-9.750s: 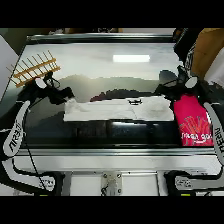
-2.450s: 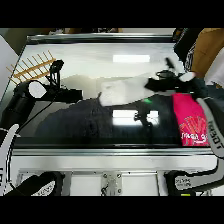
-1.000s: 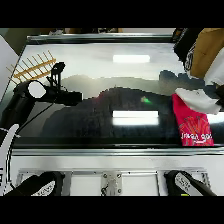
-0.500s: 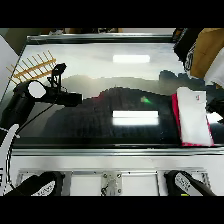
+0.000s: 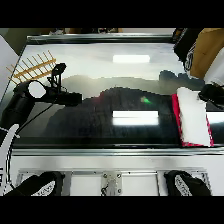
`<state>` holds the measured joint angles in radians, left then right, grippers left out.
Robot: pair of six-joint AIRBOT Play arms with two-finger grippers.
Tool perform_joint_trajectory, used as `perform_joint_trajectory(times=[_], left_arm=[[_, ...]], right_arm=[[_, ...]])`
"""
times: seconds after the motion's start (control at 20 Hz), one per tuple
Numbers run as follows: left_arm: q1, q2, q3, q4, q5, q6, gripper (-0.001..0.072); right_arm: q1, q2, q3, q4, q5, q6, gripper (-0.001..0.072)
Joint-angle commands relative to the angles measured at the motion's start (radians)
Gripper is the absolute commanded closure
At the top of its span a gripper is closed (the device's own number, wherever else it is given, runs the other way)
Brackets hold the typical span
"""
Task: Fold the clothes and pants, and hang the long-sleeved shirts on hangers.
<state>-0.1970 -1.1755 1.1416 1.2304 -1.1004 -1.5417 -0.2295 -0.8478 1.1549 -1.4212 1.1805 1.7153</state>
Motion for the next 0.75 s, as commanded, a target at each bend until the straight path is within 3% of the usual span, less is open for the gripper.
perform_joint_trajectory(times=[0.0,0.05,0.7], left_arm=[[0.000,0.000,0.000,-0.001,0.003,0.000,0.0695],[0.000,0.000,0.000,-0.001,0.005,0.000,0.0695],[0.000,0.000,0.000,0.000,0.005,0.000,0.0695]], right_arm=[[0.212,0.056,0.000,0.079,-0.029,-0.070,0.0645],[0.259,0.055,0.000,0.079,-0.028,-0.070,0.0696],[0.343,0.053,0.000,0.080,0.017,-0.070,0.0696]])
